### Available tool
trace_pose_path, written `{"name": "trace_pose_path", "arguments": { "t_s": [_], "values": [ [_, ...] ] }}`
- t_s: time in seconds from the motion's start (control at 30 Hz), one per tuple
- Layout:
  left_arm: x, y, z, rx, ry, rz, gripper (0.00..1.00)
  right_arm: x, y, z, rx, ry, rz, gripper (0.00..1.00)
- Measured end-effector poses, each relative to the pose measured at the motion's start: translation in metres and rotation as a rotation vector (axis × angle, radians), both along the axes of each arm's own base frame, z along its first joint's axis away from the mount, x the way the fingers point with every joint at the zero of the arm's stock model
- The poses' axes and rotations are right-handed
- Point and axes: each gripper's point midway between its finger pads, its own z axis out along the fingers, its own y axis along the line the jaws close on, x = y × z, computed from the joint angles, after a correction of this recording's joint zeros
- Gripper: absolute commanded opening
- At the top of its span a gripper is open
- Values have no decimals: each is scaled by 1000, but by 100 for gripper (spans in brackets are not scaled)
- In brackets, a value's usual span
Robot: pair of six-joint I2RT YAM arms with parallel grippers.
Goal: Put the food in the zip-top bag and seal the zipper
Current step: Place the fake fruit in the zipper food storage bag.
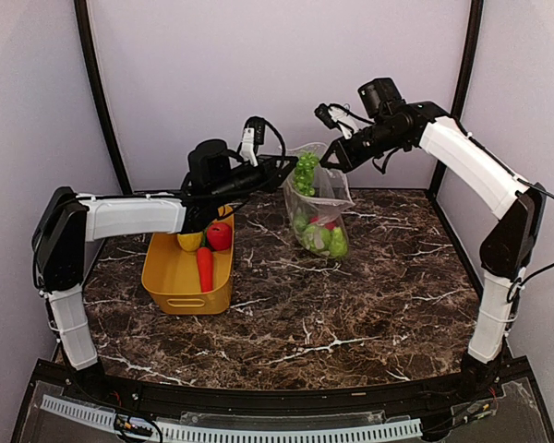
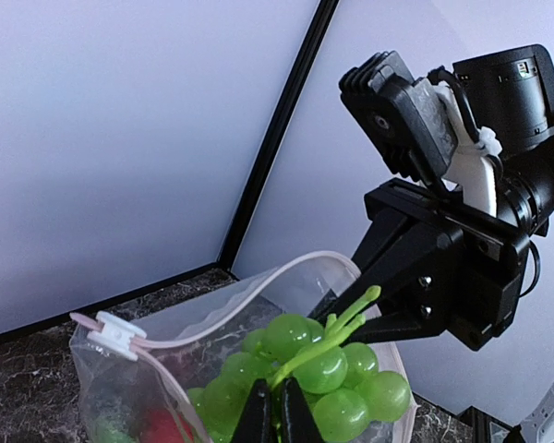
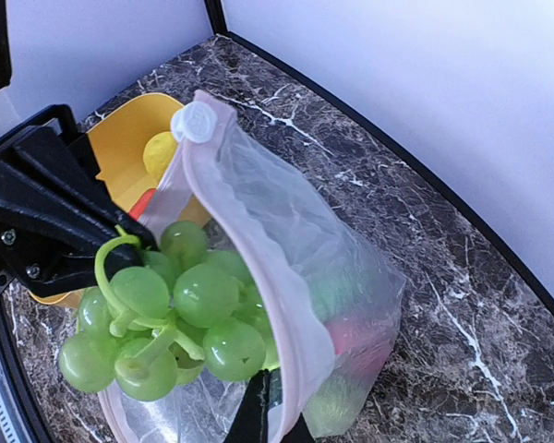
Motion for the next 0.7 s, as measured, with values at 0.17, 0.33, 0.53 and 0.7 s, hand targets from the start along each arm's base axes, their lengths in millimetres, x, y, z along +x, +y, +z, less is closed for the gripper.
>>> {"name": "trace_pose_path", "arguments": {
  "t_s": [0.17, 0.33, 0.53, 0.7],
  "values": [
    [0, 4, -6, 10, 13, 17, 1, 4, -5, -1, -9, -6, -19, 0],
    [11, -4, 7, -5, 24, 23, 29, 0, -1, 1, 9, 6, 4, 0],
    [30, -18, 20, -6, 27, 32, 51, 0, -1, 1, 11, 7, 7, 0],
    [31, -18, 24, 12, 26, 37, 52, 2, -3, 0, 7, 6, -3, 0]
  ]
}}
